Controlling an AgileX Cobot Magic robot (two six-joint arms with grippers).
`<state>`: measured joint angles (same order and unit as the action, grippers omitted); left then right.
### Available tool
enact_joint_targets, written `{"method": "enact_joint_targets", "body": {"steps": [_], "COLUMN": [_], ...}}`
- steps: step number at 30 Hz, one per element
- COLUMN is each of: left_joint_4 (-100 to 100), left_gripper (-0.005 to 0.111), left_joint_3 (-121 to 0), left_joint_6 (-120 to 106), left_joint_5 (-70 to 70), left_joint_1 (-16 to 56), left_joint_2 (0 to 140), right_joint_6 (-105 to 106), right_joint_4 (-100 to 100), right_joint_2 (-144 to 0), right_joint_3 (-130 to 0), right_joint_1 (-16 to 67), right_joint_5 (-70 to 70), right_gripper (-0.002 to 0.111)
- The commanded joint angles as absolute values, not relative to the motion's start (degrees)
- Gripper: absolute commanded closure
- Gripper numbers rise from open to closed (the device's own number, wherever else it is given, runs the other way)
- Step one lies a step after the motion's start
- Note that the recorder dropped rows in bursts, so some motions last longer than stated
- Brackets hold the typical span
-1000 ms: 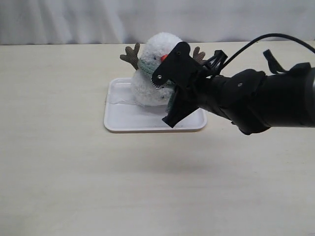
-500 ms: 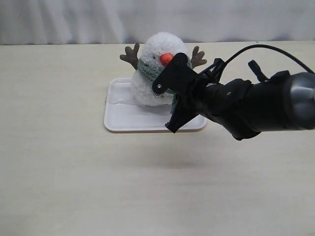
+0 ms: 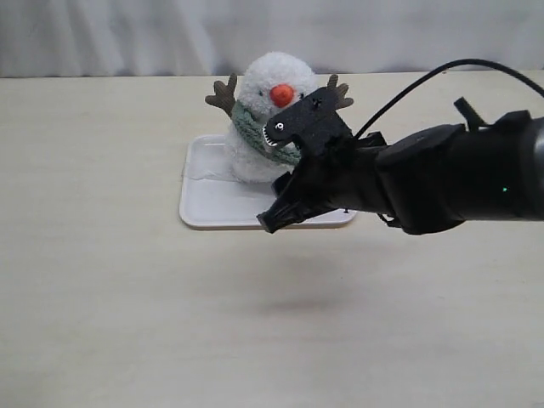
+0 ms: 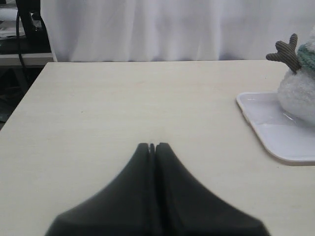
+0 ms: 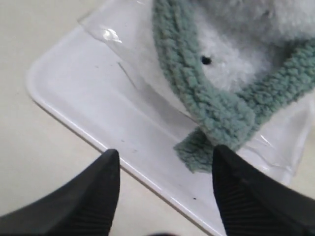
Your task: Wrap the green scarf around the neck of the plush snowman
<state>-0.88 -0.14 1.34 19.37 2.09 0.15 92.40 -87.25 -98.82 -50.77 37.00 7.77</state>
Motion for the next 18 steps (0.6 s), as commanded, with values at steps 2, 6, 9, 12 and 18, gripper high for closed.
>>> {"method": "enact_joint_targets", "body": {"steps": [2,6,9,12,18], "left_joint_4": [-0.8,-0.8,-0.8,-0.8,-0.8], "left_gripper": [0.107,0.107,0.107,0.107,0.107], "left_joint_3": [0.0,0.0,0.0,0.0,0.0], "left_joint_6": [1.6,1.6,1.6,1.6,1.6], "left_joint_5": [18.6,18.5,18.5,18.5,18.5], "left_joint_1": [2.0,2.0,2.0,2.0,2.0], "left_joint_2": [0.0,0.0,0.0,0.0,0.0], "right_joint_6": [92.0,92.0,92.2,92.2,92.2], "right_joint_4": [-89.6,-93.0,-93.6,-93.6,-94.2], "right_joint_2": [-94.4,-90.8,-87.2,-83.1,-74.4], "right_joint_3": [-50.7,-50.7,-50.5,-50.0,-46.4], "right_joint_1": [36.8,36.8,36.8,36.8,36.8], "right_joint_5": [4.7,8.7,9.3,8.2,7.7], "right_gripper": [0.043,0.038,0.038,0.043,0.065]}}
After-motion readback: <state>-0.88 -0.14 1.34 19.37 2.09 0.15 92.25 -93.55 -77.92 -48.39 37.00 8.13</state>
